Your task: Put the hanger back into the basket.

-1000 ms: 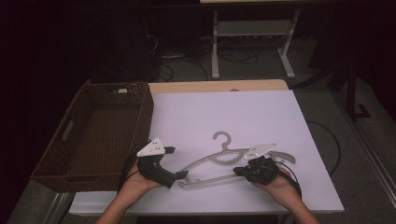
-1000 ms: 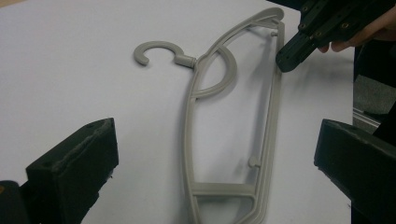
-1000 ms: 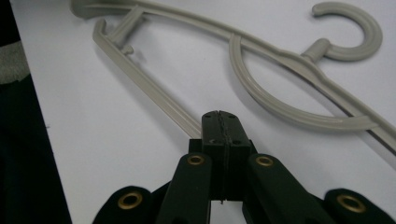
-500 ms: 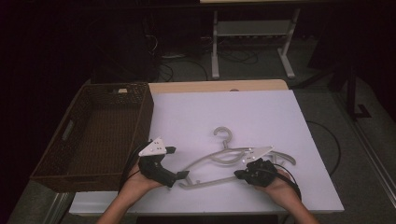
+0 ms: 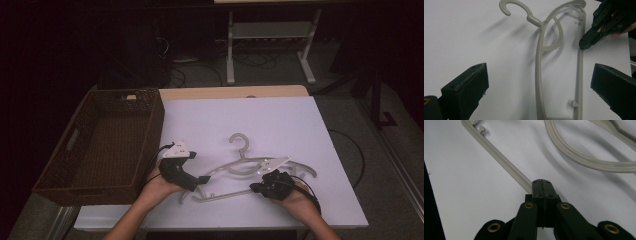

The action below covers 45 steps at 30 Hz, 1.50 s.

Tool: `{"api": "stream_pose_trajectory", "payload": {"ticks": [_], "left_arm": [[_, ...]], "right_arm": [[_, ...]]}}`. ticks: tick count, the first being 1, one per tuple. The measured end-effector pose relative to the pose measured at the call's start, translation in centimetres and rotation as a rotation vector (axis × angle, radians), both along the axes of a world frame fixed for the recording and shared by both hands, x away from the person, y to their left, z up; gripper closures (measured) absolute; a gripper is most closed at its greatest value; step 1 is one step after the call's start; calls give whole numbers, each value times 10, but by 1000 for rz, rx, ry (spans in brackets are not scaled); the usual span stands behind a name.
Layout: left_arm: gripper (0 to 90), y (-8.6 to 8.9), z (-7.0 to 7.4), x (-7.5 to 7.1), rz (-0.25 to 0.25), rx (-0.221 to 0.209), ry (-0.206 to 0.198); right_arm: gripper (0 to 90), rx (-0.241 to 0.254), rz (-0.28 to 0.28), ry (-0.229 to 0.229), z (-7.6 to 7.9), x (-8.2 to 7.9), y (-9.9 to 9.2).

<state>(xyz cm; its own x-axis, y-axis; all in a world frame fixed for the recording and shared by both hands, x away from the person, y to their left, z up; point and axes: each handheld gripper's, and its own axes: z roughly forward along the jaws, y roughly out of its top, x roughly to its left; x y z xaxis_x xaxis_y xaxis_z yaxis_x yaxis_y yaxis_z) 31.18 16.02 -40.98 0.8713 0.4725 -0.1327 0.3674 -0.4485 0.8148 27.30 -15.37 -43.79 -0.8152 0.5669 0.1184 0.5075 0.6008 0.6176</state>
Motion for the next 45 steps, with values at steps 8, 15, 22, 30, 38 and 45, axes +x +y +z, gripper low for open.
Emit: {"api": "stream_pose_trajectory", "payload": {"ticks": [8,15,22,30,38,45], "left_arm": [[82,-23,-14,19,-65,73,24],[243,-41,-20,29,-111,127,19],[437,-53,-27,34,-154,172,27],[607,-63,-31,37,-185,216,28],[783,-65,-31,37,-197,215,37],[815,-64,-27,38,-173,194,74]], "right_arm": [[896,3,3,4,0,1,0],[896,5,3,4,0,1,0],[896,4,4,5,0,1,-1],[896,6,-1,12,0,1,-1],[896,8,-1,15,1,1,-1],[896,10,0,14,1,1,-1]]}}
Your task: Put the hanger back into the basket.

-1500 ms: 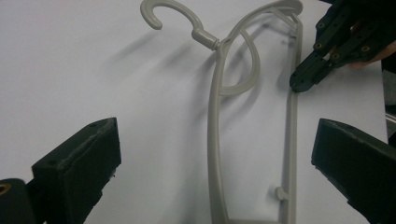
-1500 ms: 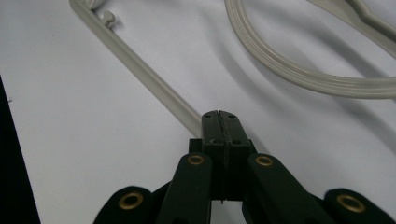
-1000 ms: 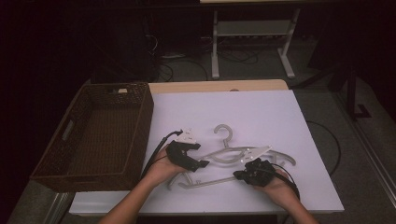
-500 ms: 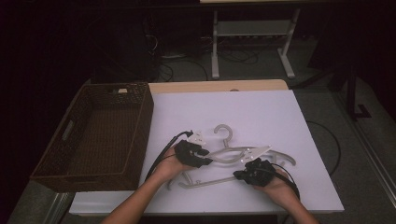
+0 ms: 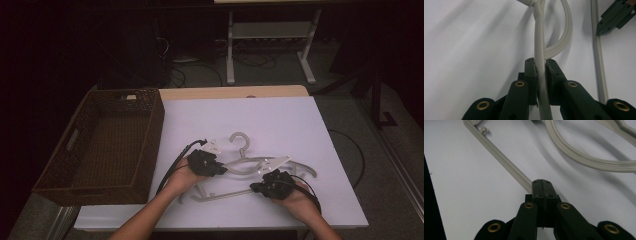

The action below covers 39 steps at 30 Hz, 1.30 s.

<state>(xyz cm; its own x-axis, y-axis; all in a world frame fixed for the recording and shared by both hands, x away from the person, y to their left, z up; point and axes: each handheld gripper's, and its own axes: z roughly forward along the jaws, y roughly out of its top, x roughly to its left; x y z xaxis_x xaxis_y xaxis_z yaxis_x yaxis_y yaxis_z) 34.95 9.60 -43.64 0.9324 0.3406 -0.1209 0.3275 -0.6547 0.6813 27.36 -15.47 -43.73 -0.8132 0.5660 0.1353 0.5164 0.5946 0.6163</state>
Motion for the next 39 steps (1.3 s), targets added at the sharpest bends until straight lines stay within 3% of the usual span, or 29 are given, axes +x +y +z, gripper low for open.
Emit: {"api": "stream_pose_trajectory", "payload": {"ticks": [6,12,14,19,22,27,30,34,37,39], "left_arm": [[825,-1,0,1,30,-13,16],[827,-1,3,-2,27,4,-13],[827,-2,4,-3,33,-8,-14],[828,-2,7,-3,32,-13,-11],[829,0,11,-3,36,-19,-16],[830,5,19,-3,61,-23,-23],[830,11,25,0,79,-21,-26],[830,18,33,4,104,-23,-24],[831,21,43,5,138,-49,-15],[831,23,51,6,148,-46,-28]], "right_arm": [[895,15,4,-14,3,0,-2],[896,26,6,-23,5,-1,-4],[895,36,3,-24,6,-2,-4],[881,117,-32,-47,19,-6,-13],[775,155,-56,-52,23,-7,-20],[491,218,-97,-88,27,-6,-30],[383,228,-114,-114,29,-7,-32],[316,252,-118,-129,32,-8,-33],[287,263,-116,-139,34,-10,-33],[276,267,-113,-145,35,-10,-34]]}}
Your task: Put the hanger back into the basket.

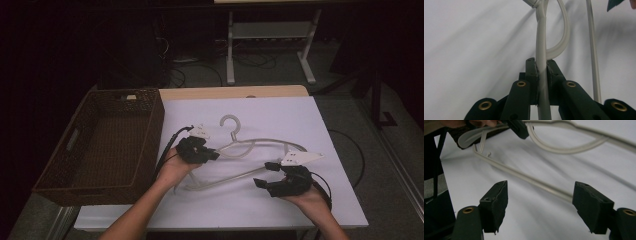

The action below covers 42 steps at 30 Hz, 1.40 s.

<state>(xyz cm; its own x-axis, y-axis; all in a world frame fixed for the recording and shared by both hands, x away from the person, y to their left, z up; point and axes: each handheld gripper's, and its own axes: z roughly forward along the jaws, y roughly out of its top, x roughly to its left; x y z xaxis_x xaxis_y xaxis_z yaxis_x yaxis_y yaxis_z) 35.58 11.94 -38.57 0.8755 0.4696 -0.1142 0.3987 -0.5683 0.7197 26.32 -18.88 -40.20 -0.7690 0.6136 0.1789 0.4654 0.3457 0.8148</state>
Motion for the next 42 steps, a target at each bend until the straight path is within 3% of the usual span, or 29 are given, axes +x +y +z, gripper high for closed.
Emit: {"api": "stream_pose_trajectory", "payload": {"ticks": [12,18,27,34,42], "left_arm": [[831,27,49,10,73,7,-16],[831,51,71,15,114,-18,-12],[831,92,103,18,171,-3,-43],[831,130,119,20,231,-7,-55],[831,176,127,18,315,-10,-66]], "right_arm": [[270,23,-4,-30,3,-2,-2],[249,27,-11,-32,3,-1,-2],[176,14,-15,-32,1,0,-1],[24,2,-60,-32,-1,1,3],[0,-6,-85,-30,-1,3,2]]}}
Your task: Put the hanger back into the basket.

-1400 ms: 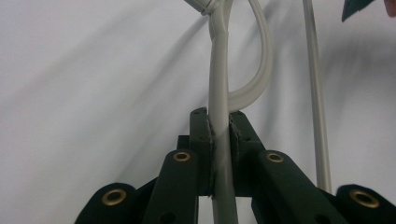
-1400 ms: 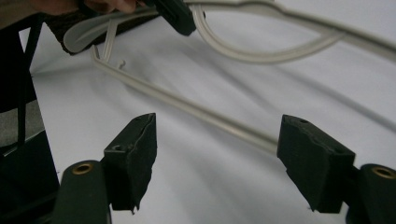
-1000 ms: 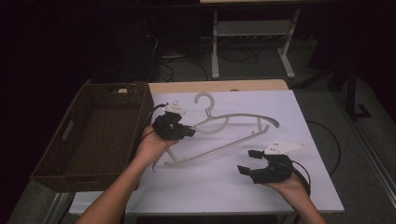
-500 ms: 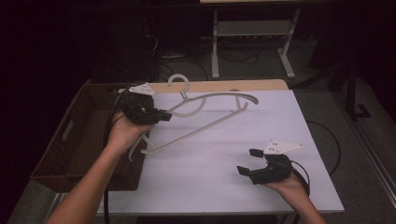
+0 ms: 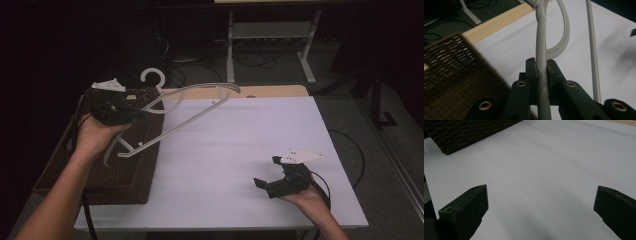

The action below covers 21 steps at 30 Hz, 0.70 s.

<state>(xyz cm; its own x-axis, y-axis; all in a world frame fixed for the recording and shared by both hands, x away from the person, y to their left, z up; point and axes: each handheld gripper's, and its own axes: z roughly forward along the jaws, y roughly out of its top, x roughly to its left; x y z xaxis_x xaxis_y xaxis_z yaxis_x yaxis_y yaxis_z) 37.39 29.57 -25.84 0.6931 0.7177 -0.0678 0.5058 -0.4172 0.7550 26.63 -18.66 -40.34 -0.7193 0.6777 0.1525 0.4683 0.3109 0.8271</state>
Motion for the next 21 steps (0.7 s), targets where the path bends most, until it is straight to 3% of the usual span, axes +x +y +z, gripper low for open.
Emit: {"api": "stream_pose_trajectory", "payload": {"ticks": [10,21], "left_arm": [[831,62,-3,-5,105,24,-9],[830,127,-10,-18,208,22,-27]], "right_arm": [[0,-14,-1,-9,-2,1,1],[0,-23,-4,-3,-4,2,2]]}}
